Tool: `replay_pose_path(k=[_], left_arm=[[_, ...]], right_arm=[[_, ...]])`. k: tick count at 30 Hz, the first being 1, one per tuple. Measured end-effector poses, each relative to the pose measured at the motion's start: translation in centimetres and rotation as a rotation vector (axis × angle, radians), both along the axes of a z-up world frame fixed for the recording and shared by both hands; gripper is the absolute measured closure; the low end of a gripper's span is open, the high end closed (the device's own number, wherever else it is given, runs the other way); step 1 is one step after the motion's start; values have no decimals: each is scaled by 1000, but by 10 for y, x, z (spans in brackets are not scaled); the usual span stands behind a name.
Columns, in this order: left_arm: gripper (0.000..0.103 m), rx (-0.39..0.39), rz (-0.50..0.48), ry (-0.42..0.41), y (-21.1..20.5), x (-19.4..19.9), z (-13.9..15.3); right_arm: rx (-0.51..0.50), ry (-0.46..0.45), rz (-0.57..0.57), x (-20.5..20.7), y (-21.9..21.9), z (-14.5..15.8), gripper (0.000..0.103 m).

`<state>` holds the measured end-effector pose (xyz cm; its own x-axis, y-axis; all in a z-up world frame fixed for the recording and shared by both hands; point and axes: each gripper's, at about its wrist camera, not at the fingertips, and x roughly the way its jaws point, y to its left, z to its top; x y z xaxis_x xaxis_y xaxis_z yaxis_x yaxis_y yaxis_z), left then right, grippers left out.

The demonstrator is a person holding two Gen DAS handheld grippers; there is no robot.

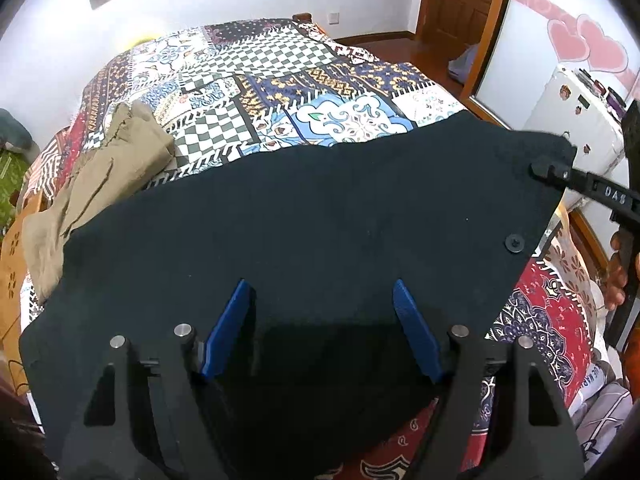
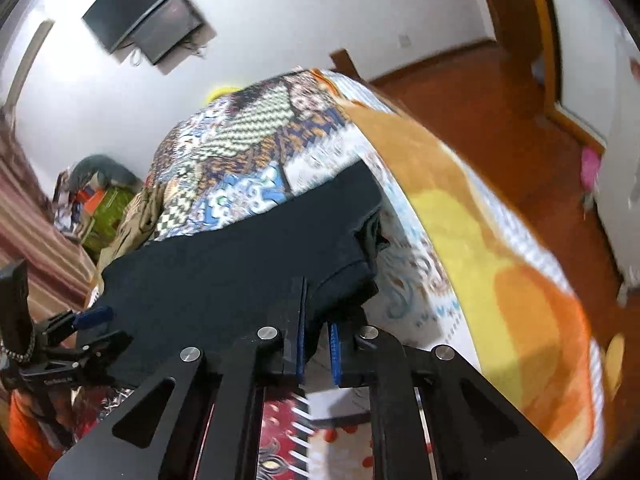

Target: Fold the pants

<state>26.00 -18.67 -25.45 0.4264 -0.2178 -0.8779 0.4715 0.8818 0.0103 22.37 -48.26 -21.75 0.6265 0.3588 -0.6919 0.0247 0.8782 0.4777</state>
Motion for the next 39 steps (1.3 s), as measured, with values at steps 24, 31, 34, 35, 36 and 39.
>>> replay_pose_path(k=[24,31,34,35,36,39], left_arm=[[28,-164,228,-111,116,-14,46],[28,-212,318,-159,168,-28,55],[28,-227,366,-169,190,-34,55],[28,-233,386,-169,199,-37,53],[28,-238,405,-167,209,-39,52],[28,-250,455,-155,231,-47,45]], right_arm=[[-83,-299,239,48,117,118,95],[-104,-332,388,55,183,132,96],[-122,-326,465,53,217,129,96],[-123,-318,492,50,228,125,96],[-117,-304,522,48,237,119,96],[-133,-238,621,41,270,96,96]])
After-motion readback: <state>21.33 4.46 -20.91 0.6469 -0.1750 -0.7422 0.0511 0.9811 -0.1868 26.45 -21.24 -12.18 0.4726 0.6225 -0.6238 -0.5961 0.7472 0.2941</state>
